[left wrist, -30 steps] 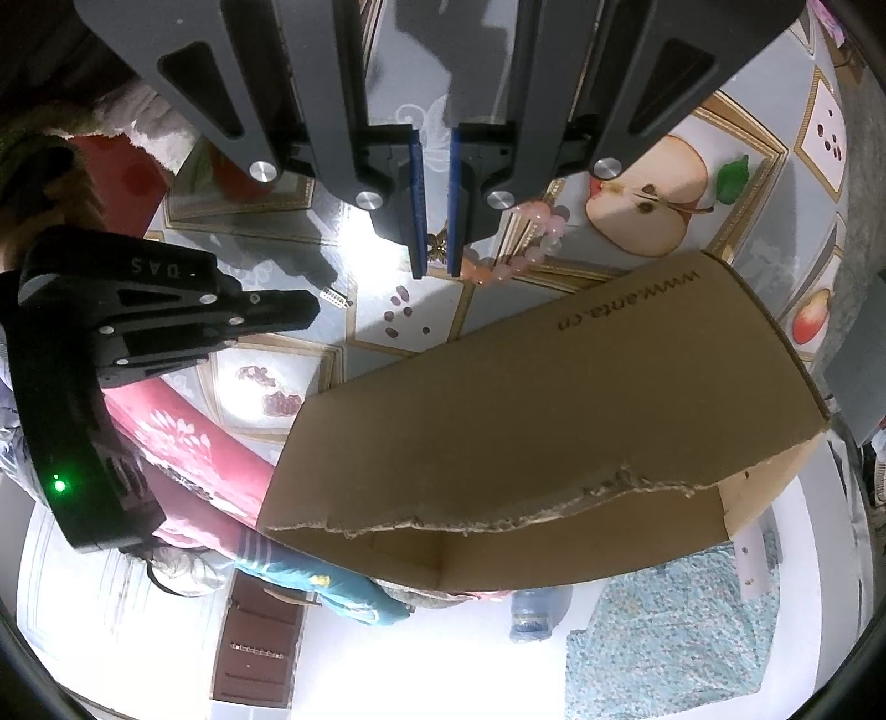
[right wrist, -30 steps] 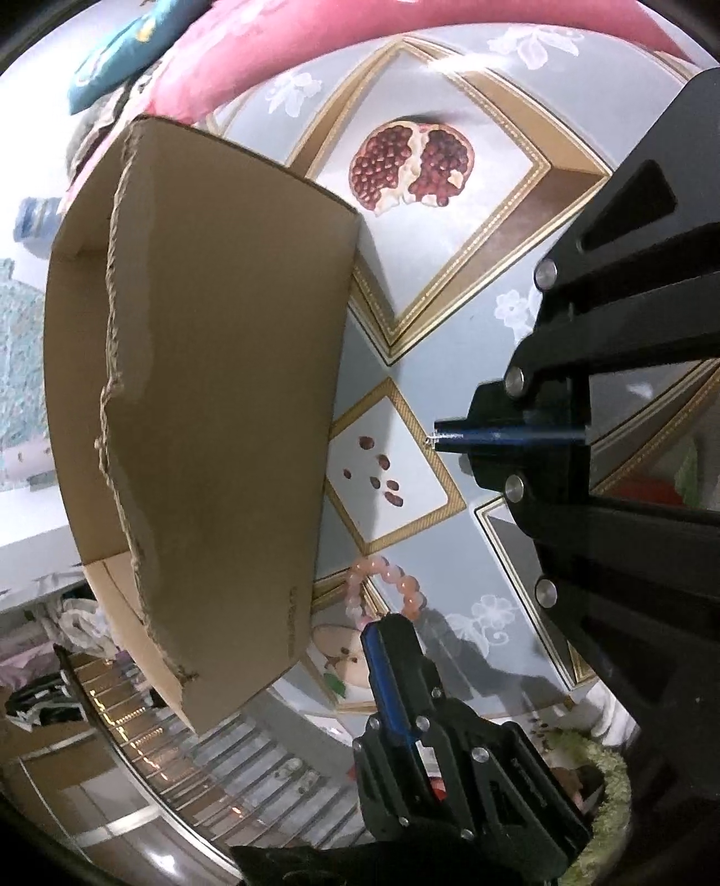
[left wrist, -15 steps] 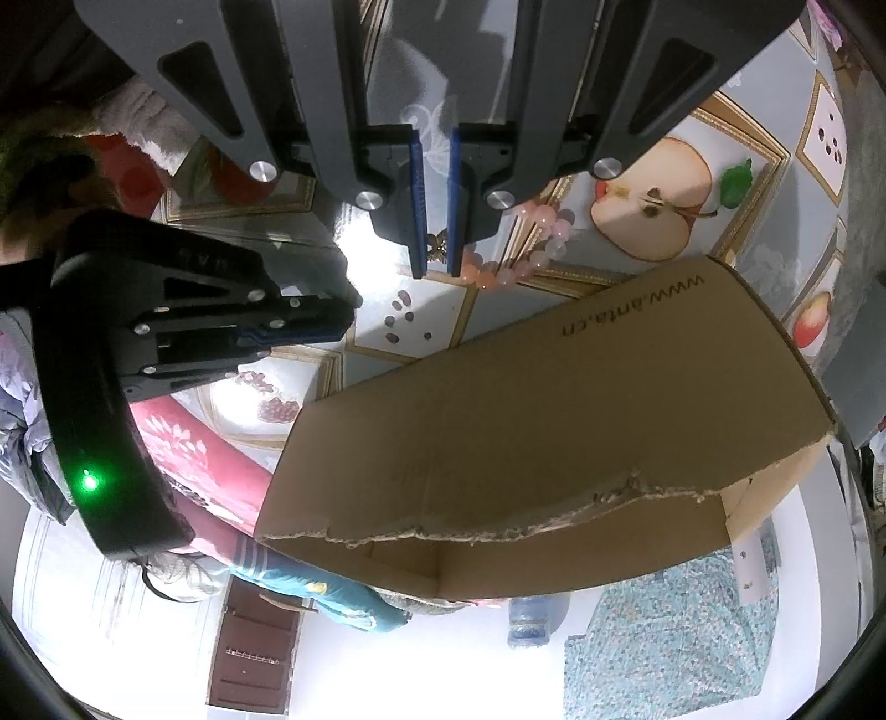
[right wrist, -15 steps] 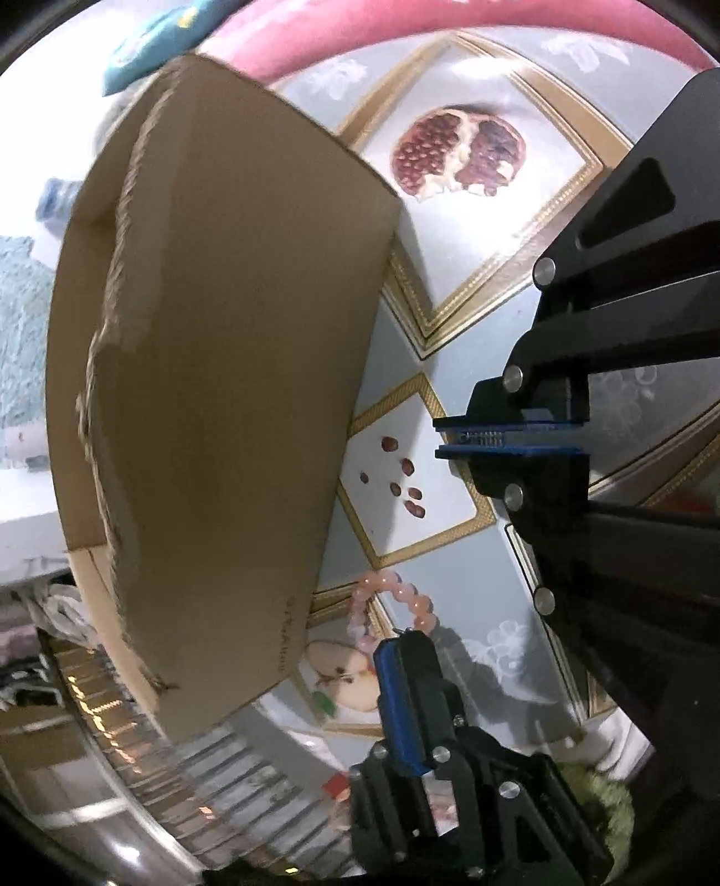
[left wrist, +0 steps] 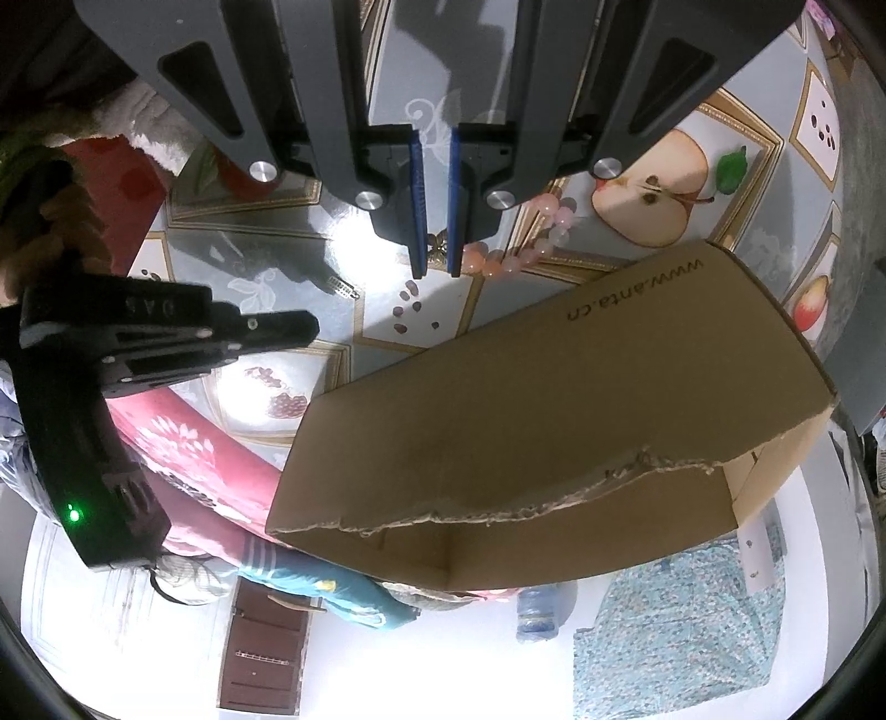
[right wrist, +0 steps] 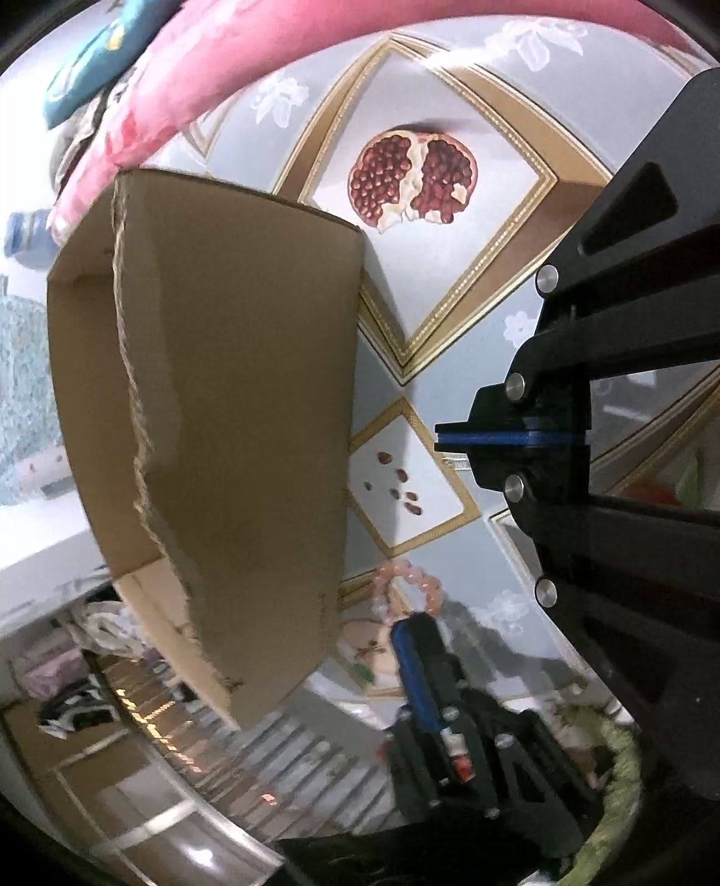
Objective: Organize jewelry
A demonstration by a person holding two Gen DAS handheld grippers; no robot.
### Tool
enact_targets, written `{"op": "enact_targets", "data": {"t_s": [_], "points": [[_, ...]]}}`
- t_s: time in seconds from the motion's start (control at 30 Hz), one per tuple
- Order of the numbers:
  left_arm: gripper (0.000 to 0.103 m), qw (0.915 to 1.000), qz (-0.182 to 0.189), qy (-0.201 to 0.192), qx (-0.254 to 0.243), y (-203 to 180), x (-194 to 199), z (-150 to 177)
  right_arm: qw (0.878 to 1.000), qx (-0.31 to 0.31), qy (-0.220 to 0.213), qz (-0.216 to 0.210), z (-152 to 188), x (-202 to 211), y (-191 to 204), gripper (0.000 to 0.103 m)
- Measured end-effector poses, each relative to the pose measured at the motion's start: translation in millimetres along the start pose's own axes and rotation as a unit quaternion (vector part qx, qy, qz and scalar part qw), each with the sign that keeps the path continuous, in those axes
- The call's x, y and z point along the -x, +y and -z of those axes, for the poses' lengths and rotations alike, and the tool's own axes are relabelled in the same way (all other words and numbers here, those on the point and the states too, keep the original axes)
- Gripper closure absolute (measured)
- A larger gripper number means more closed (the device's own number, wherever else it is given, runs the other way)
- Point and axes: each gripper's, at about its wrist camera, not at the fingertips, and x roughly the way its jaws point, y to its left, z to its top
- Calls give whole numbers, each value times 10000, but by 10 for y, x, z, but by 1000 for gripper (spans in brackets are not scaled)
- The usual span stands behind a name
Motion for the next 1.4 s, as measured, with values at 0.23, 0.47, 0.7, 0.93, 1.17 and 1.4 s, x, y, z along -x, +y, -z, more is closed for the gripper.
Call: {"op": "enact_targets", "data": {"t_s": [0.23, 0.47, 0.7, 0.93, 1.17, 1.4], "points": [[97, 10000, -17, -5, 42, 25, 6, -6, 9993, 209, 274, -109, 25, -269, 225, 103], [97, 10000, -15, 6, 82, 55, -3, 9, 9994, 337, 111, 32, 8, -170, 205, 99], [97, 9999, -8, -10, 124, 90, -4, -12, 9959, 842, 117, 296, 22, -325, 420, 77], [97, 9999, 0, -25, 107, 99, 4, -20, 9926, 1106, 125, 491, 24, -369, 488, 92], [97, 9999, 9, -57, 118, 108, 12, -28, 9960, 833, 149, 299, -1, -360, 399, 102], [97, 9999, 11, -77, 108, 116, 22, -13, 9978, 616, 198, 166, -53, -329, 265, 103]]}}
